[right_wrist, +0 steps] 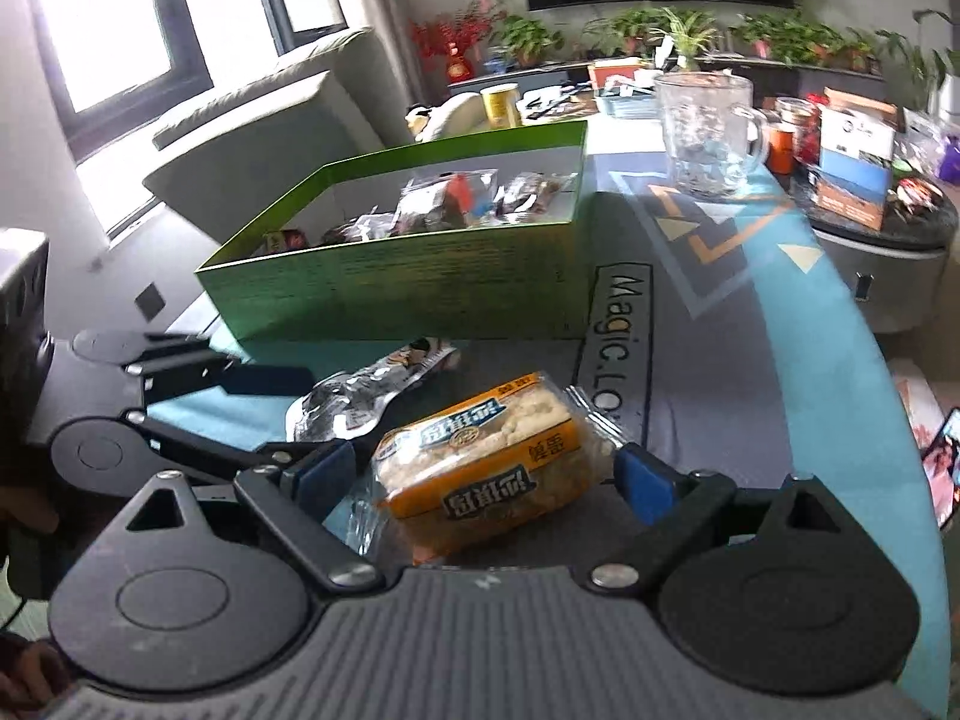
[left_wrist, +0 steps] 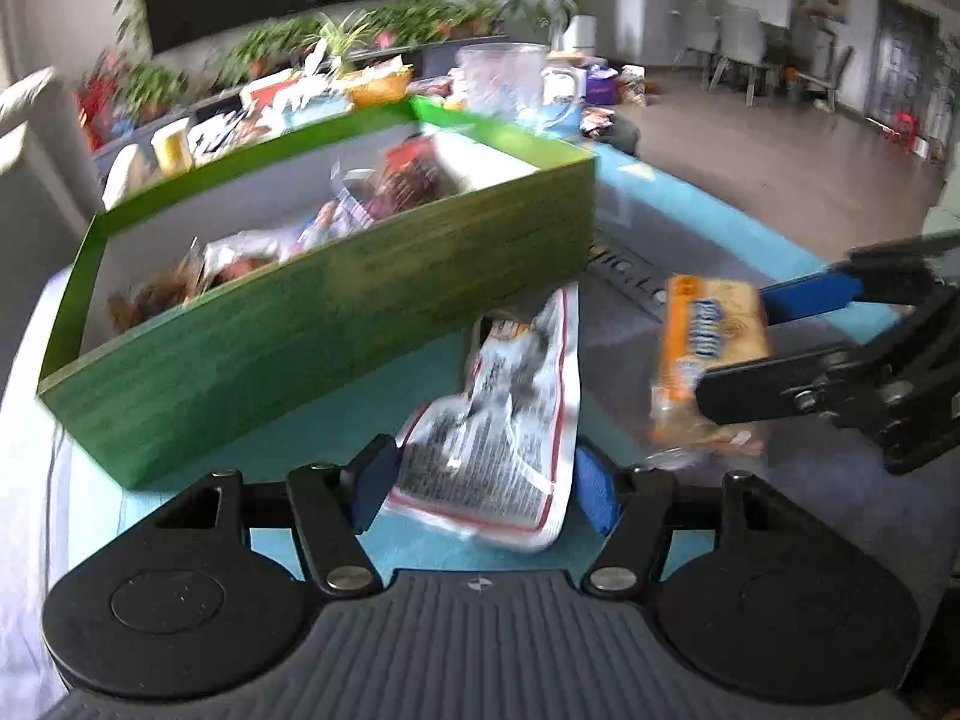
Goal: Organize snacks
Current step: 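Grasp the white printed wrapper with the left tool while the right tool grasps the yellow cracker pack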
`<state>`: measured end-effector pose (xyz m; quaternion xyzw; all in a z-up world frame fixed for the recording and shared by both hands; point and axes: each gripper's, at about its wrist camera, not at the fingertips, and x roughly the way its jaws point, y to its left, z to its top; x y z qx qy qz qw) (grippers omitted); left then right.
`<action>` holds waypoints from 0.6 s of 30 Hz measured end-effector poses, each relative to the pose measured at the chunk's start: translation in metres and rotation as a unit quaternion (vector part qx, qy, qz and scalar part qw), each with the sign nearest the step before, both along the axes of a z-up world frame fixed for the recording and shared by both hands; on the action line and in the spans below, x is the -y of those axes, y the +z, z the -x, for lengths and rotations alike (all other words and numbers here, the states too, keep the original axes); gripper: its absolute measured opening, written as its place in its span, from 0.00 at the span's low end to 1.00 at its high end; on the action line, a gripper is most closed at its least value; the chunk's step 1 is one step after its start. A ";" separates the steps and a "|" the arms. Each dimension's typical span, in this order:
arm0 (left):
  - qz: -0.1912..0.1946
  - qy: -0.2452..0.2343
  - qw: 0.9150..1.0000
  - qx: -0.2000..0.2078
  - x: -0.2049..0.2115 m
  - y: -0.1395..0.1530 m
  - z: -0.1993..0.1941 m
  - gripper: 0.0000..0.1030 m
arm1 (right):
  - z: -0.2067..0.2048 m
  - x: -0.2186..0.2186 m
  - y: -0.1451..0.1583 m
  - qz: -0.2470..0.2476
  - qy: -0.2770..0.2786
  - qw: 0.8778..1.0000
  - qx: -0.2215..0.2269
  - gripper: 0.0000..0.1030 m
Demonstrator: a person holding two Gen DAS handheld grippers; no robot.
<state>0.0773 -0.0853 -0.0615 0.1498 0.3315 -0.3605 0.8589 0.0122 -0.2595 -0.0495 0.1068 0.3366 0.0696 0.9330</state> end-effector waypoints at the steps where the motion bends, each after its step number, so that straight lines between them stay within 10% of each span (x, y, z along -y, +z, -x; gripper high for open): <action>1: 0.006 0.009 1.000 -0.008 -0.003 0.000 -0.002 0.58 | 0.002 0.001 0.000 -0.003 -0.006 1.000 0.001 0.94; 18: 0.024 -0.019 0.999 0.031 0.001 0.018 -0.010 0.58 | 0.013 0.010 0.004 -0.098 -0.074 0.992 -0.034 0.95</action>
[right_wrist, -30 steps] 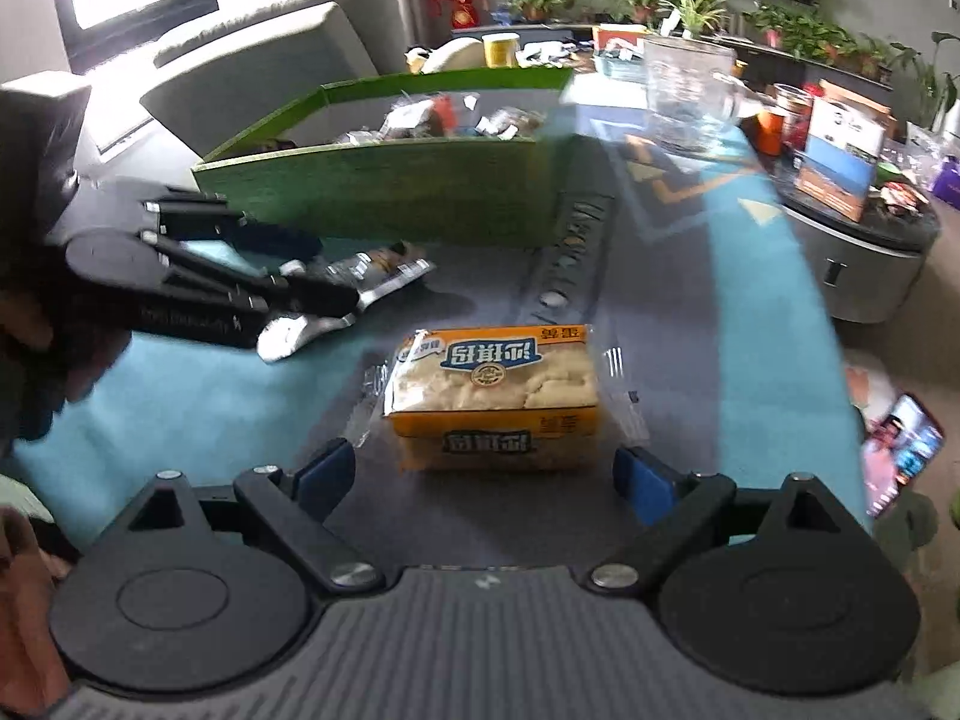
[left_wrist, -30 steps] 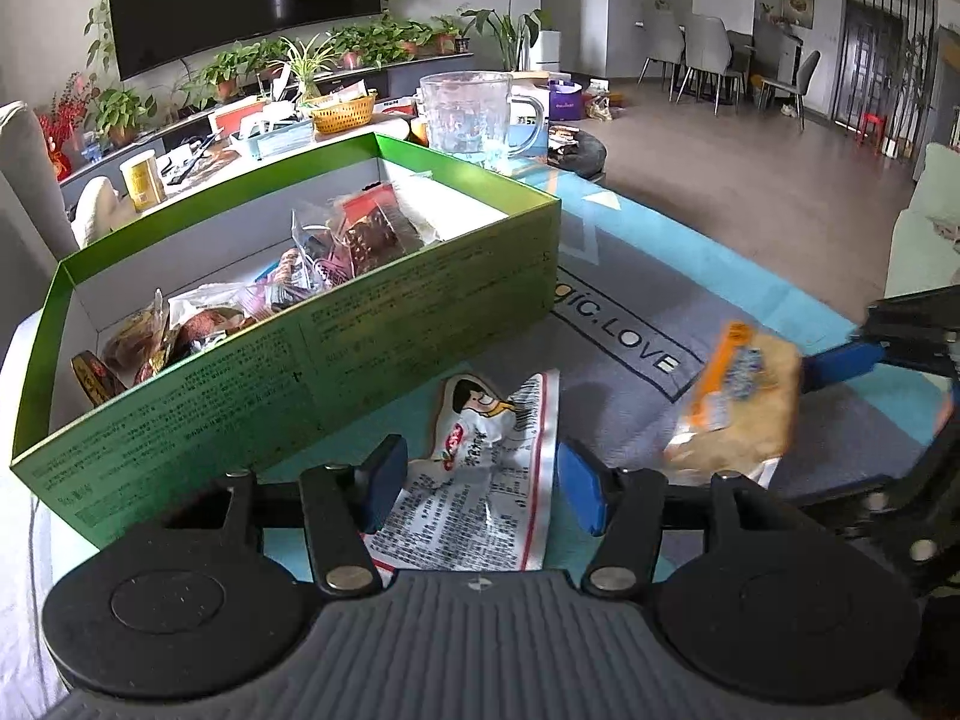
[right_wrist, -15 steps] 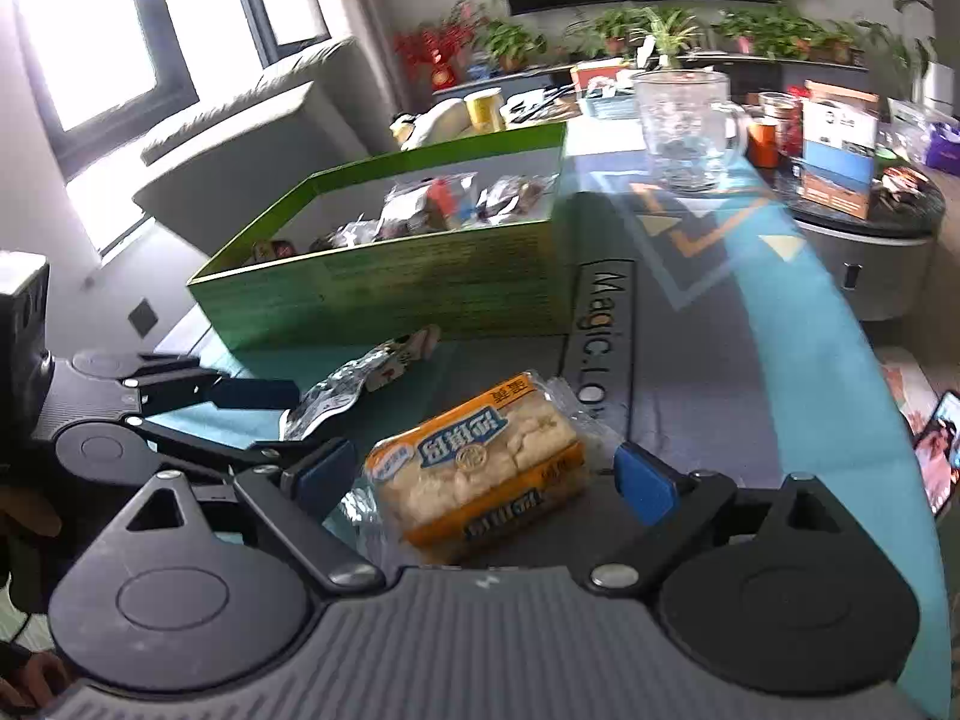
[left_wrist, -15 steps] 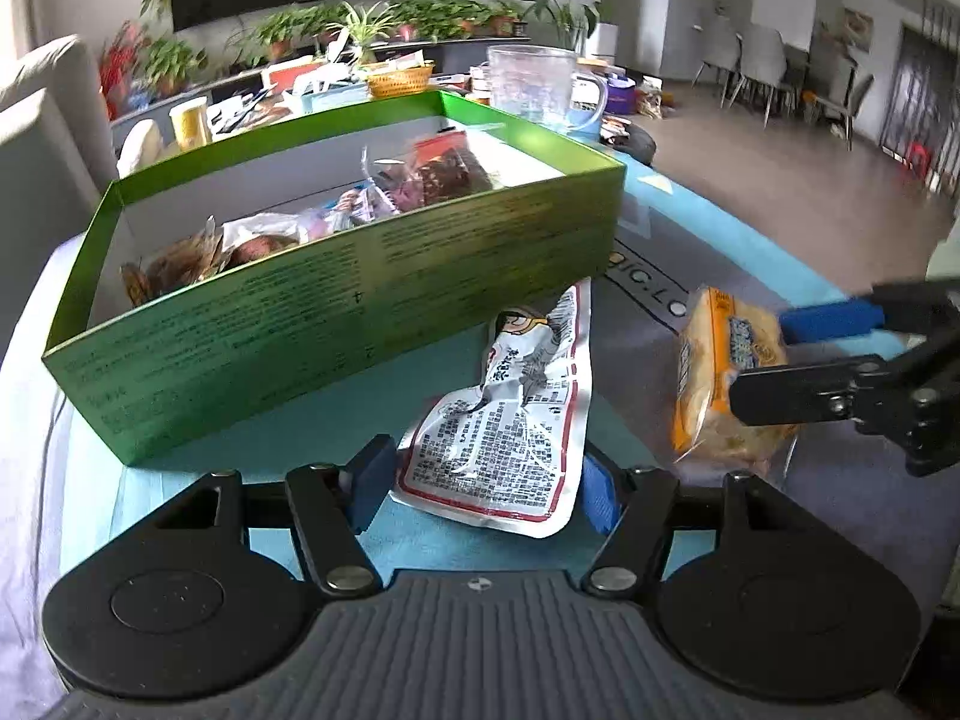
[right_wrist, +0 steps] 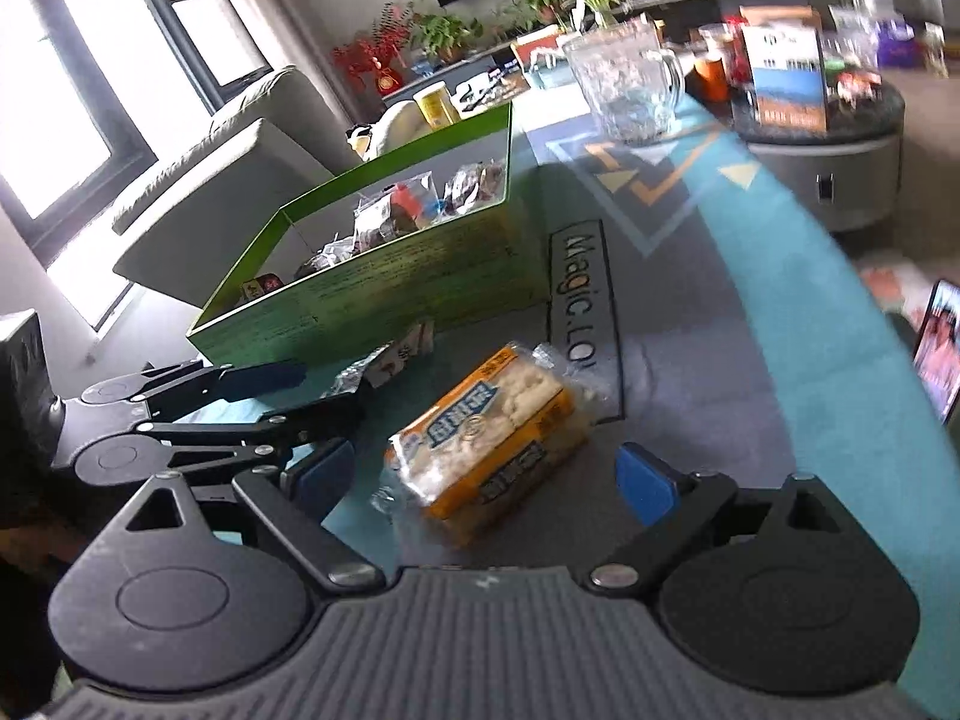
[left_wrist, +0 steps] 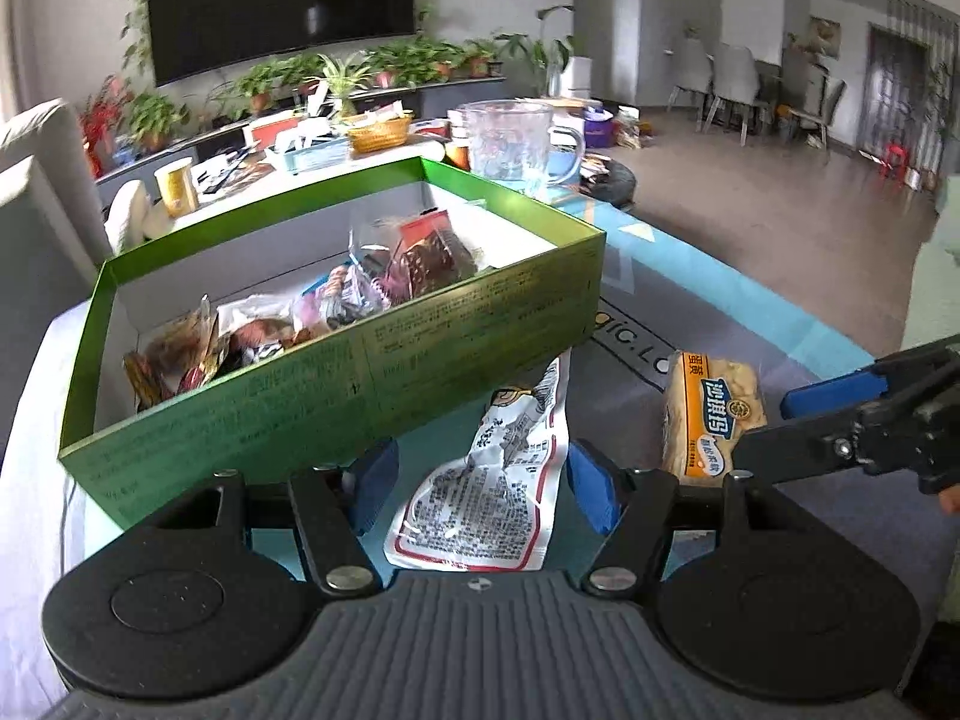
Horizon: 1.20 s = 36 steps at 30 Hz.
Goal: Organize snacks
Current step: 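Grasp the white printed wrapper with the left tool while the right tool grasps the yellow cracker pack, then carry the wrapper over the box and open the left tool while the right tool lifts the cracker pack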
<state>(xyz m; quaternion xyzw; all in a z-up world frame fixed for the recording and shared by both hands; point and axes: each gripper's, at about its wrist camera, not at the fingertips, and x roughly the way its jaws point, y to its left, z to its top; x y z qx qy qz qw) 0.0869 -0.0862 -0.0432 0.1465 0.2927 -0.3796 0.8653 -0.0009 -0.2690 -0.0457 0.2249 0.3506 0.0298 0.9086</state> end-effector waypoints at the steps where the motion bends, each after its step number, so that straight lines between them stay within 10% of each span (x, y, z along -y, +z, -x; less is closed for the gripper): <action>1: -0.003 -0.008 1.000 -0.006 0.002 -0.001 -0.003 0.58 | -0.003 0.000 0.000 -0.004 -0.004 1.000 -0.004 0.95; 17: 0.034 0.002 0.996 -0.084 0.006 -0.017 -0.015 0.59 | -0.032 -0.008 0.000 -0.022 -0.055 0.997 -0.053 0.95; 26: 0.021 0.036 0.999 0.031 -0.023 0.004 0.023 0.59 | -0.039 -0.032 -0.004 0.078 -0.077 0.992 -0.058 0.95; 32: 0.030 0.079 0.996 0.028 -0.051 0.012 0.019 0.59 | -0.043 -0.048 -0.010 0.135 -0.073 0.987 -0.054 0.95; 36: 0.041 0.097 0.994 0.030 -0.059 0.018 0.015 0.59 | -0.039 -0.052 -0.011 0.177 -0.043 0.982 -0.039 0.77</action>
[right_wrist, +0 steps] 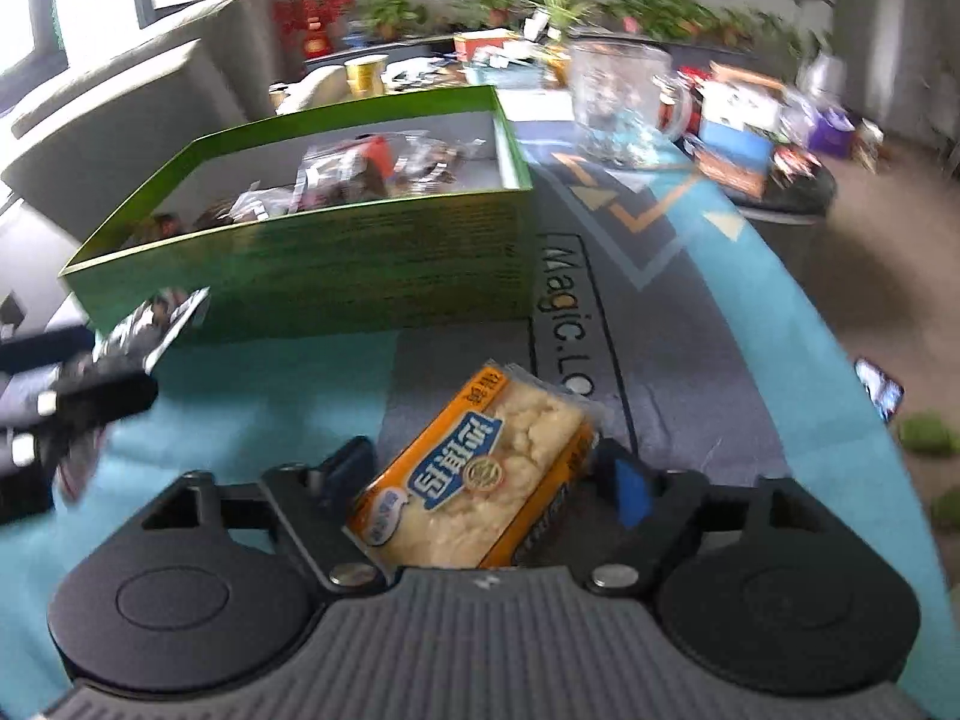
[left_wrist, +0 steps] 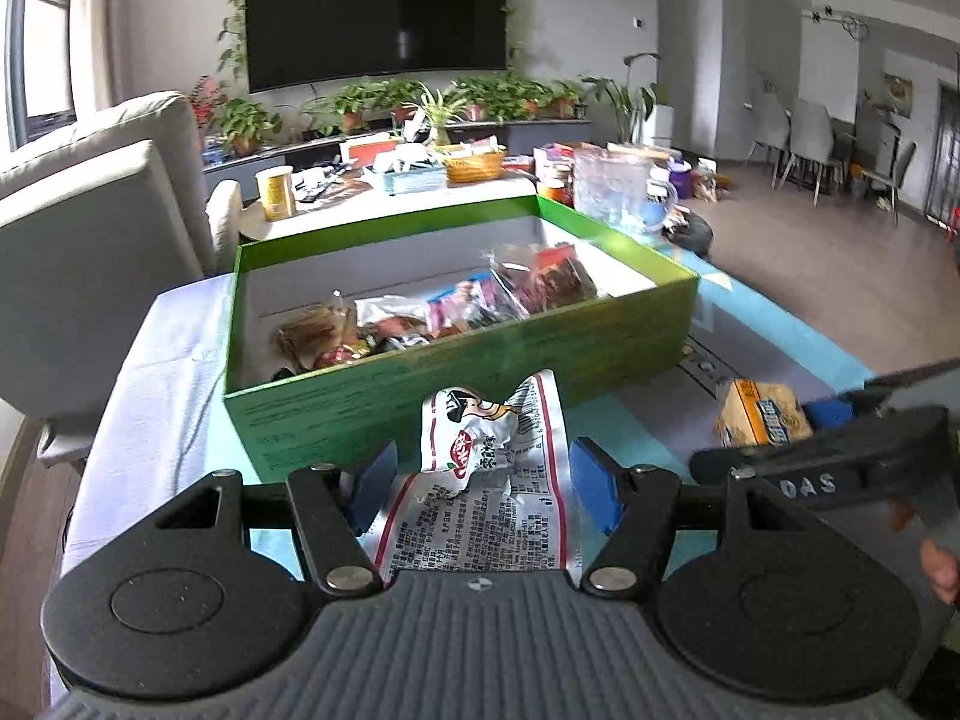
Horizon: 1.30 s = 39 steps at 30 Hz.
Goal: Organize snacks
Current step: 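Carry the wrapper over the box and open the left tool while the right tool lifts the cracker pack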
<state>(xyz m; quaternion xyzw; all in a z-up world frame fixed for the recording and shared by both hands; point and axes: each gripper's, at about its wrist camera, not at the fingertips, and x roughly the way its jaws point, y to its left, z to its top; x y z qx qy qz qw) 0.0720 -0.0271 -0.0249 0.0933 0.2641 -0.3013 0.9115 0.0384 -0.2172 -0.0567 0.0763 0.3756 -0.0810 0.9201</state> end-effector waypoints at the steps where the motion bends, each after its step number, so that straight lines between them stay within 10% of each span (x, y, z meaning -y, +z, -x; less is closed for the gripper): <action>1: 0.003 0.003 1.000 0.002 -0.001 0.002 0.000 0.59 | 0.002 0.003 0.001 -0.007 0.005 1.000 0.000 0.72; 16: 0.033 0.038 0.997 0.053 0.006 0.041 -0.011 0.59 | 0.001 0.010 0.024 -0.017 0.023 0.999 0.046 0.53; 23: 0.033 0.046 0.997 0.055 0.008 0.040 -0.016 0.59 | 0.018 0.017 0.021 -0.066 0.002 0.996 0.057 0.81; 39: 0.005 0.117 0.992 0.052 0.029 0.045 -0.113 0.59 | 0.006 0.010 0.006 0.027 0.042 0.999 0.009 0.88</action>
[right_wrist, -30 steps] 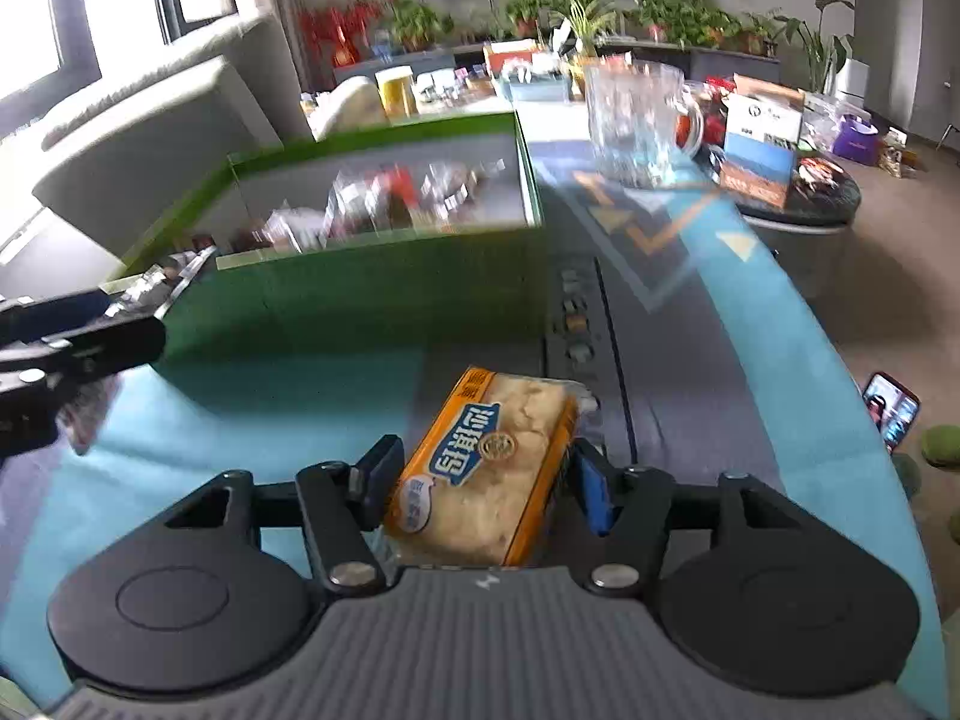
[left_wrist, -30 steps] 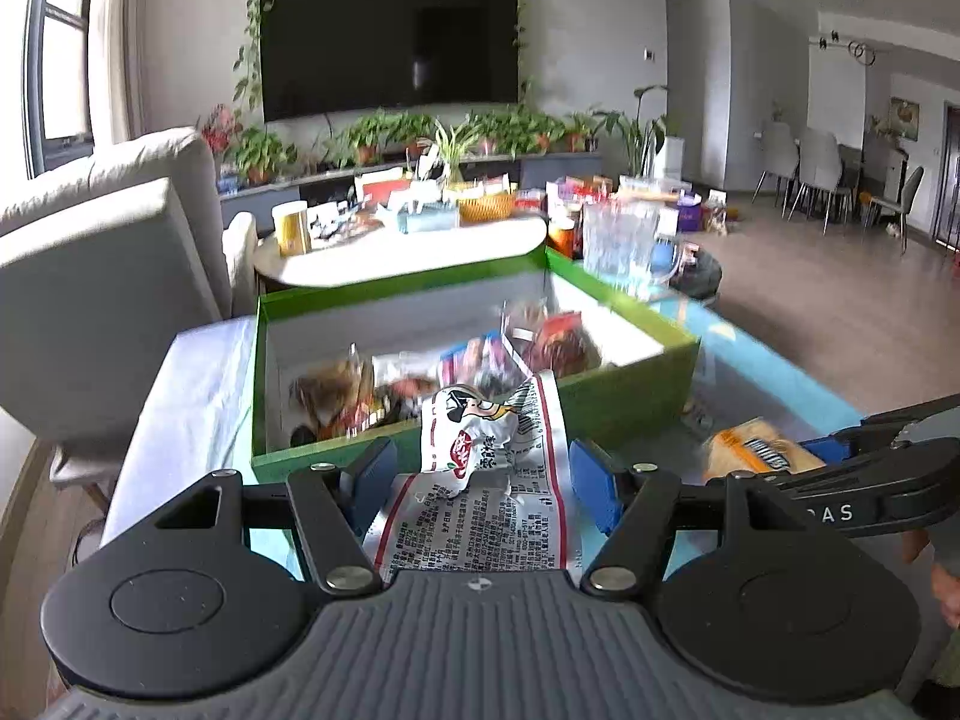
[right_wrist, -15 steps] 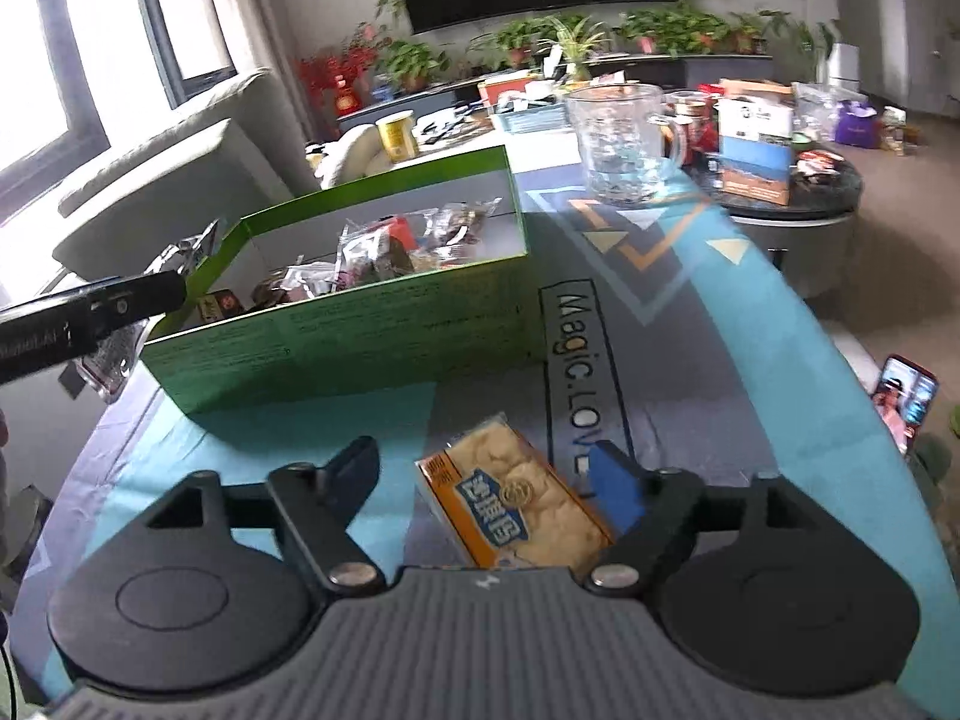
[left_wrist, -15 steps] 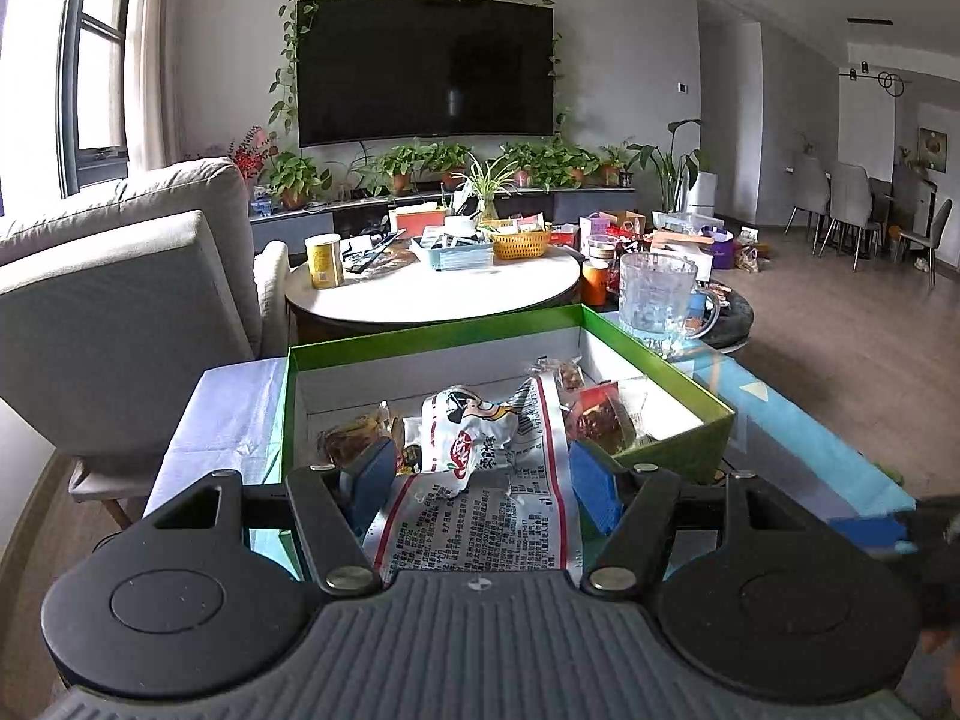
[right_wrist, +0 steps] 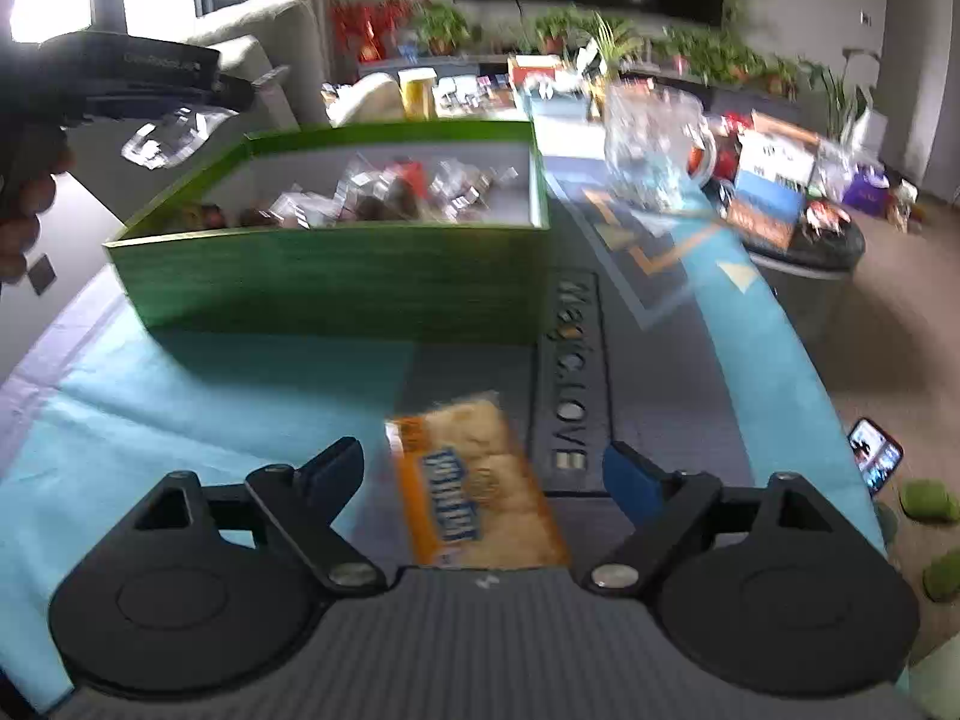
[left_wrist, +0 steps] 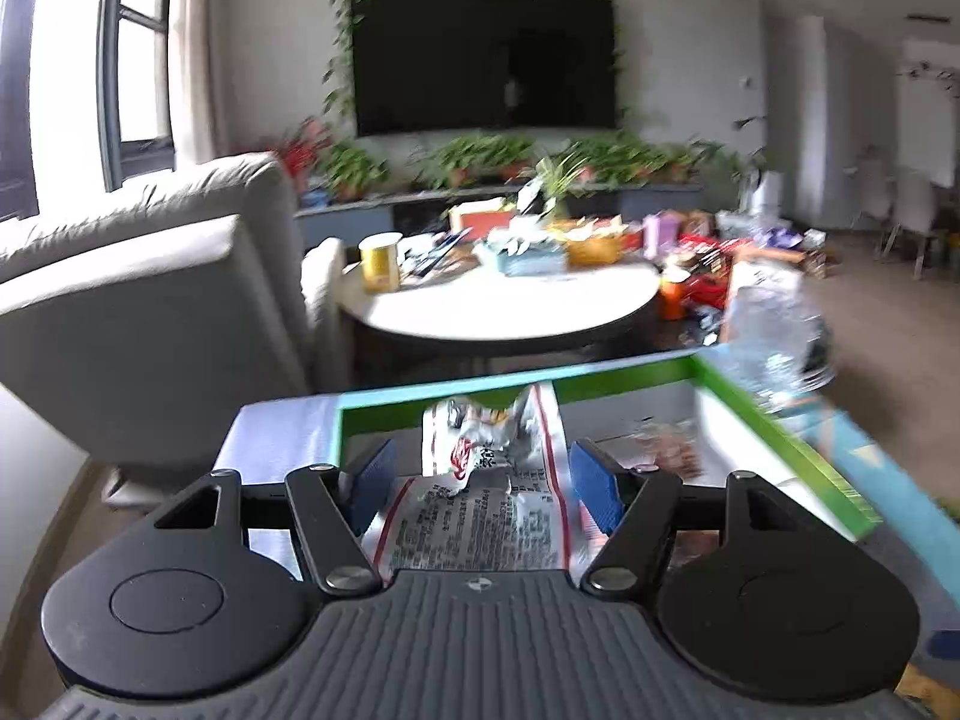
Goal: Organize snacks
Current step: 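Carry the wrapper over the box and open the left tool while the right tool lifts the cracker pack, then carry the cracker pack over the green box and open the right tool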
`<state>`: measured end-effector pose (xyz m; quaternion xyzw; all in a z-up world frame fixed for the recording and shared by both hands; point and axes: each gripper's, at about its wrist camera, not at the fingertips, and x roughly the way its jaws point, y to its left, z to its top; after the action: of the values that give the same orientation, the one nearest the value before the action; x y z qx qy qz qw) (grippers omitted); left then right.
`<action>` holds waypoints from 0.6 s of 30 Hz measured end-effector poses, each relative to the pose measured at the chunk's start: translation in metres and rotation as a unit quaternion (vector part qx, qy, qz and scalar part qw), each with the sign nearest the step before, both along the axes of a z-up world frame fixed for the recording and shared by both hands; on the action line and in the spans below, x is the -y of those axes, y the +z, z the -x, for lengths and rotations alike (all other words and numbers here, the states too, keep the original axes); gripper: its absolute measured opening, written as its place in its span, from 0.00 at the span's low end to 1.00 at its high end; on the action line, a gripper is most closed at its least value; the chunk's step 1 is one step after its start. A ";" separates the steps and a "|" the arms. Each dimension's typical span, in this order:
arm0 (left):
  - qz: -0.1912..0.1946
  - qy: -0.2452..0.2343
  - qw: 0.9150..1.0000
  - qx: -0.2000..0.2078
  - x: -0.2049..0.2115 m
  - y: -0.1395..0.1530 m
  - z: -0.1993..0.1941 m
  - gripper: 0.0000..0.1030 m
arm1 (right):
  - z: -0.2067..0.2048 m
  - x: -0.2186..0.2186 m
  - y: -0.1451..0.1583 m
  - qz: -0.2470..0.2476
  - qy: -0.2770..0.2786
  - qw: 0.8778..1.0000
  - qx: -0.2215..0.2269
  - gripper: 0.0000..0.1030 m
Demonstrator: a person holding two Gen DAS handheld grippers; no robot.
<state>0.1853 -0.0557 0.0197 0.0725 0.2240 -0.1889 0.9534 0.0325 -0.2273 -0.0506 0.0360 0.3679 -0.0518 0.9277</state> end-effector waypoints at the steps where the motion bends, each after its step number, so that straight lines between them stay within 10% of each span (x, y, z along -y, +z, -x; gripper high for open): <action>1: -0.006 0.009 1.000 -0.004 0.001 -0.003 -0.002 0.58 | -0.003 0.004 -0.003 -0.006 -0.007 1.000 -0.011 0.87; 6: -0.001 -0.005 1.000 -0.015 -0.004 -0.012 0.014 0.58 | -0.003 0.010 -0.006 -0.022 -0.012 1.000 -0.011 0.49; 18: 0.019 -0.005 1.000 -0.005 -0.022 -0.003 0.049 0.58 | 0.000 0.012 0.048 -0.080 0.003 0.993 0.082 0.49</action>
<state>0.1366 -0.0337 0.0167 0.0542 0.2245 -0.1979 0.9526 0.0321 -0.2393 -0.0030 0.1129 0.2939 -0.0167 0.9490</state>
